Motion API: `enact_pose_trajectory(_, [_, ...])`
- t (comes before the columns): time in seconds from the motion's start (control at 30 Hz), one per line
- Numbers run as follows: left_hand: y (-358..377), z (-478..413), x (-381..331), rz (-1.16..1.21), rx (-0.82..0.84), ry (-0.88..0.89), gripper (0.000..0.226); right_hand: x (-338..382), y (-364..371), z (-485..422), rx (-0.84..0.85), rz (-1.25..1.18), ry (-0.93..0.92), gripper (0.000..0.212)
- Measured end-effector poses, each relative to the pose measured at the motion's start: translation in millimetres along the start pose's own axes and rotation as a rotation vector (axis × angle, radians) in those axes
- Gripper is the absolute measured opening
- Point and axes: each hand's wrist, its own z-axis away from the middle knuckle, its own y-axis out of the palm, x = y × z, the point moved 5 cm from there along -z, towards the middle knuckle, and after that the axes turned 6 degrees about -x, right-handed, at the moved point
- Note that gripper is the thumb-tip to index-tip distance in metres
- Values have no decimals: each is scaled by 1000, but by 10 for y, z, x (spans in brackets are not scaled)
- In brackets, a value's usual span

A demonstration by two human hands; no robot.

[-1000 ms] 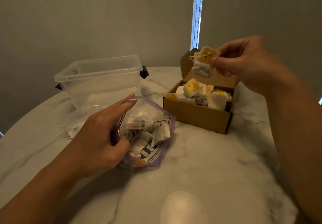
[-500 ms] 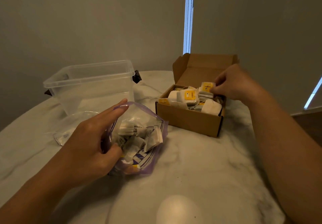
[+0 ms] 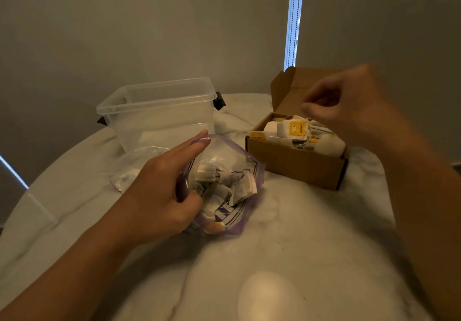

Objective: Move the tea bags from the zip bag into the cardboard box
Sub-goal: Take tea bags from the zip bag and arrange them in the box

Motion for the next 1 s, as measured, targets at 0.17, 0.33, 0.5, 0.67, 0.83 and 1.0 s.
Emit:
enact_pose_trajectory(0.17, [-26, 7, 2, 5, -12, -11, 83, 582, 401, 409, 490, -272, -232, 8])
enact_pose_trajectory(0.33, [-49, 27, -10, -66, -19, 64, 83, 848, 720, 719, 577, -111, -457, 16])
enact_pose_trajectory(0.5, [-75, 93, -51, -106, 16, 109, 83, 905, 976, 851, 620, -63, -518, 19])
enact_pose_trajectory(0.67, [-81, 123, -101, -131, 47, 136, 87, 898, 1065, 915, 680, -25, -540, 20])
enact_pose_trajectory(0.83, [-82, 130, -120, -132, 61, 157, 87, 910, 1187, 955, 690, 16, -541, 24])
enact_pose_trajectory(1.0, [-95, 128, -105, -133, 62, 141, 86, 925, 1270, 962, 707, -11, -518, 25])
